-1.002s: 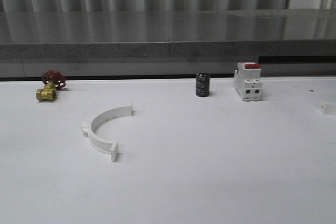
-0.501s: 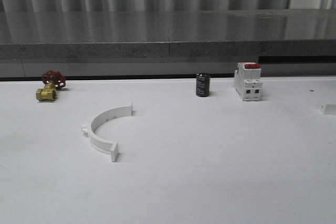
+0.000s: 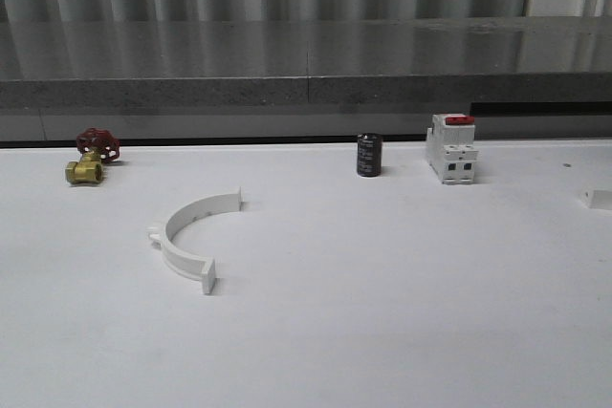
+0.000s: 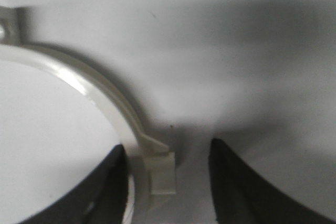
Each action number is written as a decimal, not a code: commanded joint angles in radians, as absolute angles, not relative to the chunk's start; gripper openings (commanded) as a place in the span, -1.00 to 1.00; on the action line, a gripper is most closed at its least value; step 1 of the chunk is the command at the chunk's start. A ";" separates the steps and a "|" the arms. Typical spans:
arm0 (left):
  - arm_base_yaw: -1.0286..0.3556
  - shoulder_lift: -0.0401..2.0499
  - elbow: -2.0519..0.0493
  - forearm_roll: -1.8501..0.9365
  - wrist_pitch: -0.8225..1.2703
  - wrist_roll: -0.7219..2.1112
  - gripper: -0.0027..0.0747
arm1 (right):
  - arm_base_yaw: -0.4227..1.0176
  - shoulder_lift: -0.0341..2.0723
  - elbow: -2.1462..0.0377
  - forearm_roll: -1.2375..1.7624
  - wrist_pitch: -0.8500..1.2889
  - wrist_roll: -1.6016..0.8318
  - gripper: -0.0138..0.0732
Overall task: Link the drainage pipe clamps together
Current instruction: 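Lower the right gripper onto the other white clamp half and grasp it, then carry the held clamp half toward the placed half with the right gripper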
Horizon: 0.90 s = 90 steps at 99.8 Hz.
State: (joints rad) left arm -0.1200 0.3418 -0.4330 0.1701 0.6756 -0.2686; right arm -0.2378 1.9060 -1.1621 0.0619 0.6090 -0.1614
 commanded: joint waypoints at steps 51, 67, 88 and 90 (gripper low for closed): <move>-0.121 0.347 -0.456 0.177 0.609 -0.272 -0.98 | -0.214 1.860 -1.254 0.182 0.717 -0.168 -0.53; -0.121 0.347 -0.456 0.177 0.609 -0.272 -0.98 | -0.126 1.801 -1.289 0.229 0.764 -0.146 -0.53; -0.121 0.347 -0.456 0.177 0.609 -0.272 -0.98 | 0.099 1.727 -1.289 0.222 0.730 -0.014 -0.53; -0.121 0.347 -0.456 0.177 0.609 -0.272 -0.98 | 0.125 1.725 -1.289 0.216 0.722 0.006 -0.53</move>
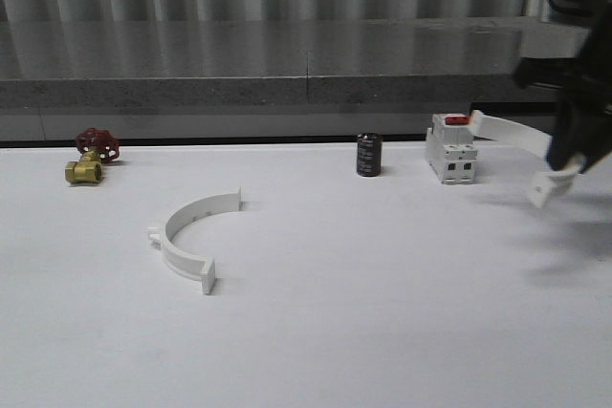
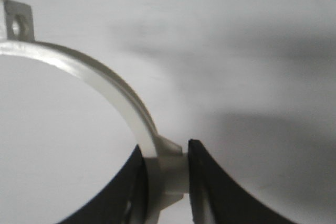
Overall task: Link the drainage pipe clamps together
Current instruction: 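Carry the held clamp half toward the placed half with the right gripper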
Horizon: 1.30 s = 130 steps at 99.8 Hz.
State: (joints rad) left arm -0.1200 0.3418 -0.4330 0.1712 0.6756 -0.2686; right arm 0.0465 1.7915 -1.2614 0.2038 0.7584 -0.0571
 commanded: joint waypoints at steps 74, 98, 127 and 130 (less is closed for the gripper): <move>-0.121 0.347 -0.456 0.177 0.609 -0.272 -0.98 | 0.623 1.974 -1.553 -0.284 0.799 0.794 -0.53; -0.121 0.347 -0.456 0.177 0.609 -0.272 -0.98 | 0.675 2.061 -1.652 -0.284 0.823 0.821 -0.53; -0.121 0.347 -0.456 0.177 0.609 -0.272 -0.98 | 0.683 2.096 -1.689 -0.287 0.840 0.850 -0.53; -0.121 0.347 -0.456 0.177 0.609 -0.272 -0.98 | 0.683 2.096 -1.689 -0.289 0.840 0.860 -0.53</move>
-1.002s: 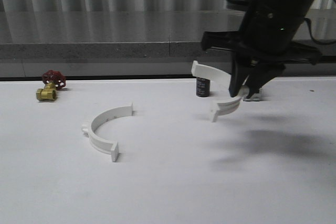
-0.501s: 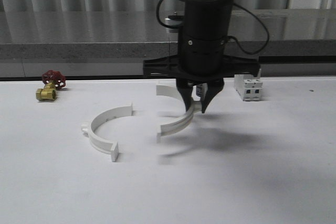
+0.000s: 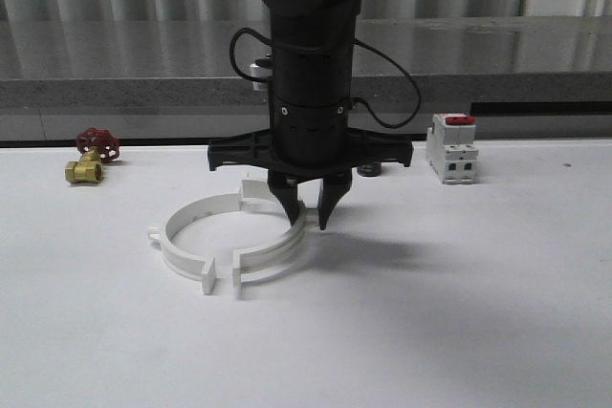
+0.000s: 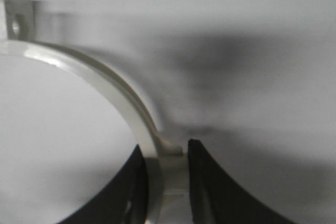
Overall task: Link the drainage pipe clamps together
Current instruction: 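Carry the held clamp half toward the placed half with the right gripper, then press the clamp half's ends against the placed half's ends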
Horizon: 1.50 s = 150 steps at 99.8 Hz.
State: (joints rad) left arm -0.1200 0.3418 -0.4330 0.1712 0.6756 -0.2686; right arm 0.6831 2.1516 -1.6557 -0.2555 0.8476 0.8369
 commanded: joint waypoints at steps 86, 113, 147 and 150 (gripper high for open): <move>-0.121 0.347 -0.456 0.177 0.609 -0.272 -0.98 | 0.683 2.124 -1.689 -0.238 0.778 0.919 -0.53; -0.121 0.347 -0.456 0.177 0.609 -0.272 -0.98 | 0.683 2.137 -1.689 -0.219 0.782 0.919 -0.53; -0.121 0.347 -0.456 0.177 0.609 -0.272 -0.98 | 0.683 2.155 -1.689 -0.197 0.787 0.919 -0.40; -0.121 0.347 -0.456 0.177 0.609 -0.272 -0.98 | 0.683 2.155 -1.689 -0.197 0.788 0.919 -0.33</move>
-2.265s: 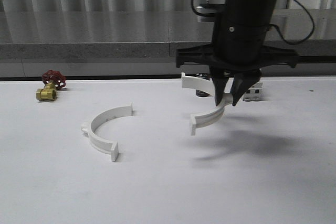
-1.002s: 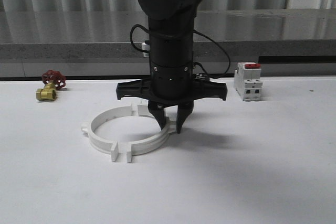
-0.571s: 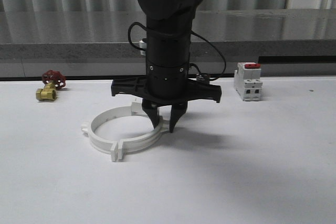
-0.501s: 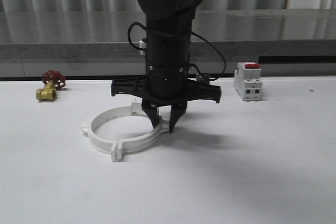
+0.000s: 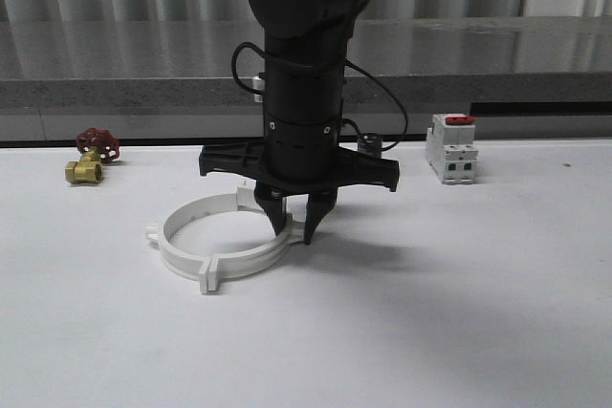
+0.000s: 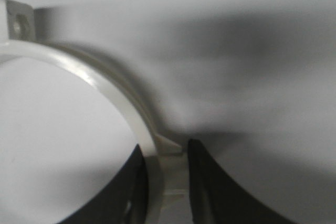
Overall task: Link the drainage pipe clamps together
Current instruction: 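Press the clamp half's ends against the placed half's ends, then open the right gripper and lift it away from the ring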
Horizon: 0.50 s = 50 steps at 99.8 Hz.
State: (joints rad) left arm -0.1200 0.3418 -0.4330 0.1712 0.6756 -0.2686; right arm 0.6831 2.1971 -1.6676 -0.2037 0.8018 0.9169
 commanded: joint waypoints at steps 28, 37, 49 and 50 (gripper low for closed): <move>-0.121 0.347 -0.456 0.177 0.609 -0.272 -0.99 | 0.683 2.155 -1.689 -0.197 0.788 0.919 0.28; -0.121 0.347 -0.456 0.177 0.609 -0.272 -0.98 | 0.683 2.151 -1.689 -0.197 0.787 0.918 0.31; -0.121 0.347 -0.456 0.177 0.609 -0.272 -0.98 | 0.683 2.128 -1.689 -0.199 0.784 0.892 0.31; -0.121 0.347 -0.456 0.177 0.609 -0.272 -0.98 | 0.682 2.127 -1.689 -0.199 0.784 0.889 0.31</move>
